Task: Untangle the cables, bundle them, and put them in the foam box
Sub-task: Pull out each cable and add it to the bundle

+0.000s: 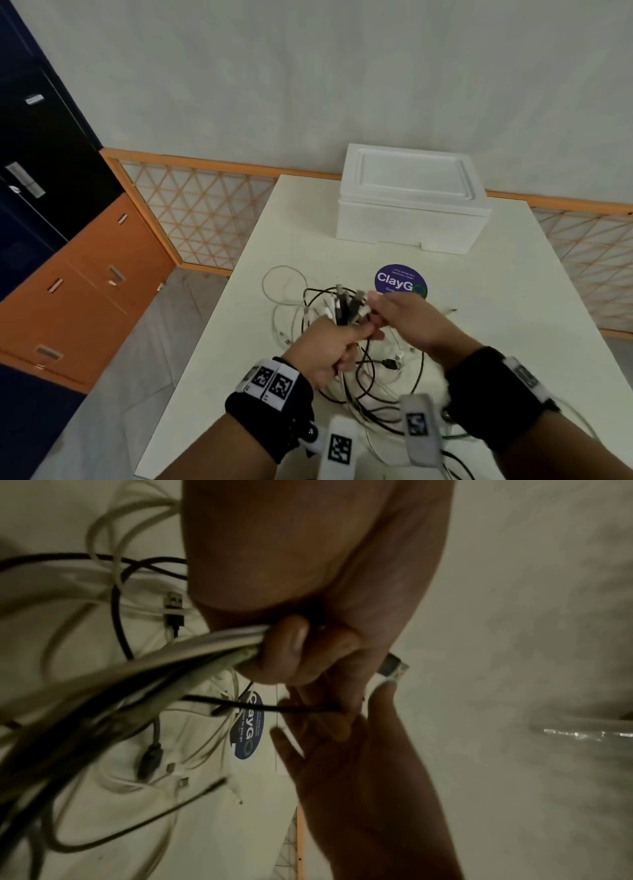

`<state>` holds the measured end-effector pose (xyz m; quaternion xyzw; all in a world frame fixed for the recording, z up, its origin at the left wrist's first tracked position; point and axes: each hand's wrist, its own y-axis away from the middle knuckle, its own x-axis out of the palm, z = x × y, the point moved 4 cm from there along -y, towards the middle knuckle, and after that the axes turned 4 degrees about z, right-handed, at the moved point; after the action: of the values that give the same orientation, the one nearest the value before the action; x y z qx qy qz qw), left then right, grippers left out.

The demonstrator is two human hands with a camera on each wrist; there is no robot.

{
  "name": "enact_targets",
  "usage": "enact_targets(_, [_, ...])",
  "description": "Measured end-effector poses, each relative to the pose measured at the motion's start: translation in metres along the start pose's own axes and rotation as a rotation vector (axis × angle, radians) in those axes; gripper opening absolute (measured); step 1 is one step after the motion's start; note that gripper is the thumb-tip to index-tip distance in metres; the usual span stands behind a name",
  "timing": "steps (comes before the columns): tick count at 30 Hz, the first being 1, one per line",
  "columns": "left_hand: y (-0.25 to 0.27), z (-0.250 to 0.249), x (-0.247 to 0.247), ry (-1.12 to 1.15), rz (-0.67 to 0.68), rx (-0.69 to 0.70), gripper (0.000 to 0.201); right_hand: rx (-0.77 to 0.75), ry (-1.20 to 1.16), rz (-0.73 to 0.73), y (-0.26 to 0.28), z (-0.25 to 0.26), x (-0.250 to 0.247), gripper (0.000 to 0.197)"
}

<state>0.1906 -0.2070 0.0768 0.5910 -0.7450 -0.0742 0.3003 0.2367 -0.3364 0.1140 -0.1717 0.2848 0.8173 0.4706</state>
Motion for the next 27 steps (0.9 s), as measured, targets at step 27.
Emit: enact_targets(27, [-0.070,-0.048,-0.067,0.613,-0.255,0.083,0.020,0.379,0.685,0.346,0.058,-0.068,-0.058,0.015])
